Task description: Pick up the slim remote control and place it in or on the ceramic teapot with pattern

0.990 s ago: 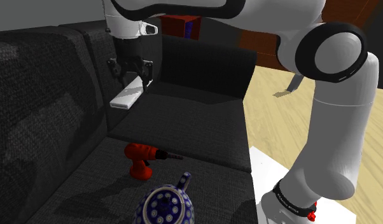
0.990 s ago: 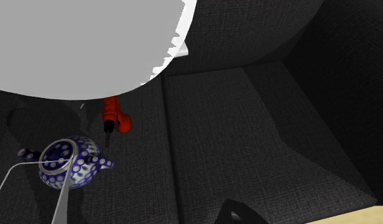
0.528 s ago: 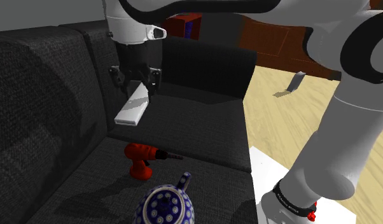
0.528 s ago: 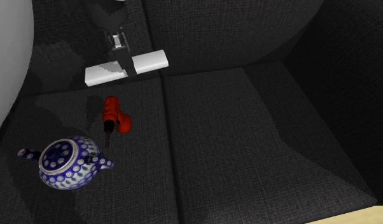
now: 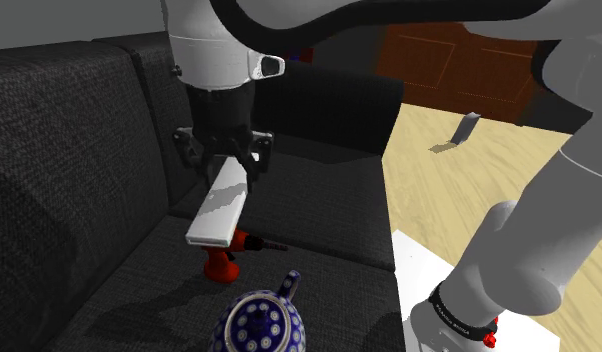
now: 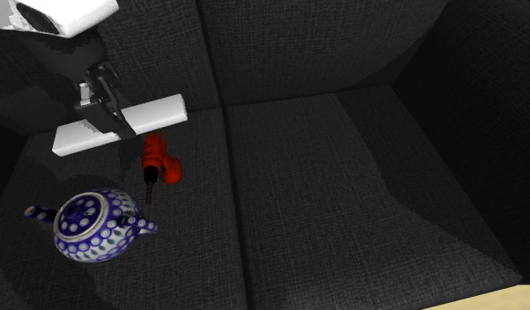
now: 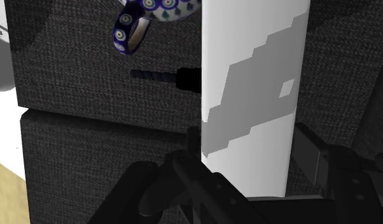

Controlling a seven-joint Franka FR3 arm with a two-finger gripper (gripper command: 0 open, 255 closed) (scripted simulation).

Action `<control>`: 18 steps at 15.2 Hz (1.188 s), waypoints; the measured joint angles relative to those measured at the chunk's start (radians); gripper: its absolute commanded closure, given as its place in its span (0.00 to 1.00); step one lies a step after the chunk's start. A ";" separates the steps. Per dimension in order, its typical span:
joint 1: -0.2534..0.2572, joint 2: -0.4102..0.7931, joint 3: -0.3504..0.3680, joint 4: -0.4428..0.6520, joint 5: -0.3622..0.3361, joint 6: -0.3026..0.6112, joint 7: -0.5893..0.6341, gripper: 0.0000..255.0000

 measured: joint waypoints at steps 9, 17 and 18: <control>0.077 -0.186 0.067 -0.168 0.119 0.016 0.113 1.00; 0.116 -0.230 0.112 -0.260 0.160 0.078 0.174 1.00; 0.116 -0.227 0.114 -0.269 0.160 0.089 0.175 1.00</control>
